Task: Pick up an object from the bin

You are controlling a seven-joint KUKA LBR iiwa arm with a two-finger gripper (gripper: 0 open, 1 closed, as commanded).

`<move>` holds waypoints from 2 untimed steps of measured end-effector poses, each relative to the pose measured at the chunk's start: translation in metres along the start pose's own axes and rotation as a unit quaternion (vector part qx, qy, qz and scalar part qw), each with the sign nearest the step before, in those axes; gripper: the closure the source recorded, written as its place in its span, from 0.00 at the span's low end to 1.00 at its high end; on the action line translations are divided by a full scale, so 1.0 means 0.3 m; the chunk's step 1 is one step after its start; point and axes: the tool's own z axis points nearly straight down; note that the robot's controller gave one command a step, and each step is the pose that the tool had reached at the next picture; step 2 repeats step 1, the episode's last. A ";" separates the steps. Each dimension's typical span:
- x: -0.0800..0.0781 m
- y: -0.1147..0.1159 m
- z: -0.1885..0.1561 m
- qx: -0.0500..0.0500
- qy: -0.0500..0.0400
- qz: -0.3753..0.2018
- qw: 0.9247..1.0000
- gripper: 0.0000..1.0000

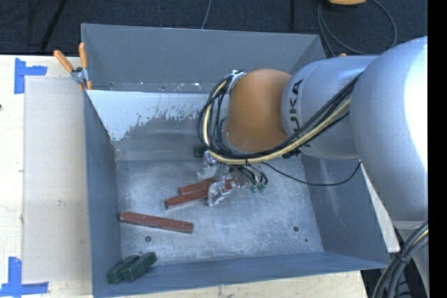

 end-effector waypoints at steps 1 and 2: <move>0.082 -0.057 -0.618 0.000 0.003 -0.068 0.998 1.00; 0.082 -0.057 -0.618 0.000 0.003 -0.068 0.998 1.00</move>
Offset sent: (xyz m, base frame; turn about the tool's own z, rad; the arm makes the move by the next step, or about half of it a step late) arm 0.0000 0.0000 0.0000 0.0000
